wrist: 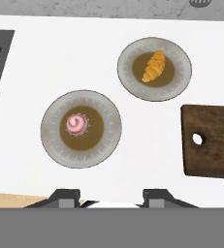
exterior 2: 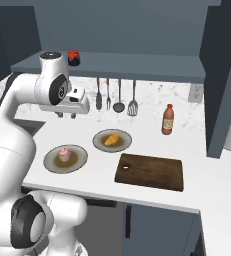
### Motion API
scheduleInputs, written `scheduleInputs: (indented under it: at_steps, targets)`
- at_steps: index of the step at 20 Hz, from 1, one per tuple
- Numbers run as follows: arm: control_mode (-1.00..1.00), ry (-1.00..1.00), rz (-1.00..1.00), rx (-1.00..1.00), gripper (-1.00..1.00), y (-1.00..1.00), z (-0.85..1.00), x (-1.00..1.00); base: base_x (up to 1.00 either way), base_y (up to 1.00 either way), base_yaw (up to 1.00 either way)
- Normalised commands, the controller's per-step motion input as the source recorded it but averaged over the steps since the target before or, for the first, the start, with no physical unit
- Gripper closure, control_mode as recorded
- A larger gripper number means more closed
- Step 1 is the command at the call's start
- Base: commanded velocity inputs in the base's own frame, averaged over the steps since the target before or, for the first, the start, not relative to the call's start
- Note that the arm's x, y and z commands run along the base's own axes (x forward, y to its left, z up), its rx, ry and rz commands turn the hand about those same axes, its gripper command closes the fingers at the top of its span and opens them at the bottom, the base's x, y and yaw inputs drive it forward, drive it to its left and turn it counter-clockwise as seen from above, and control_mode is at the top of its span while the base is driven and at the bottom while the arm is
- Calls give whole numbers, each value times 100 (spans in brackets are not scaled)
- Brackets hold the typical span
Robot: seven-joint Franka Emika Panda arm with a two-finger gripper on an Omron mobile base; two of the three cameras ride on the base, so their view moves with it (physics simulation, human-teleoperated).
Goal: From the different types of pastries on the counter, select a croissant and place it on the cutting board. Then retrieve a jar of jam from the cabinet and place it alongside the croissant on the cutting board.
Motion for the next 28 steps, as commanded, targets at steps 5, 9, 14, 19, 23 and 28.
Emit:
scheduleInputs:
  at_steps: [5,9,14,19,23,28]
  targets:
    - [-100,0,0,0,-100,0,0,0,0,0,0]
    - [-100,0,0,0,-100,0,0,0,0,0,0]
    - [-100,0,0,0,-100,0,0,0,0,0,0]
    - [-100,0,0,0,-100,0,0,0,0,0,0]
    - [-100,0,0,0,-100,0,0,0,0,0,0]
    - [-100,0,0,0,-100,0,0,0,0,0,0]
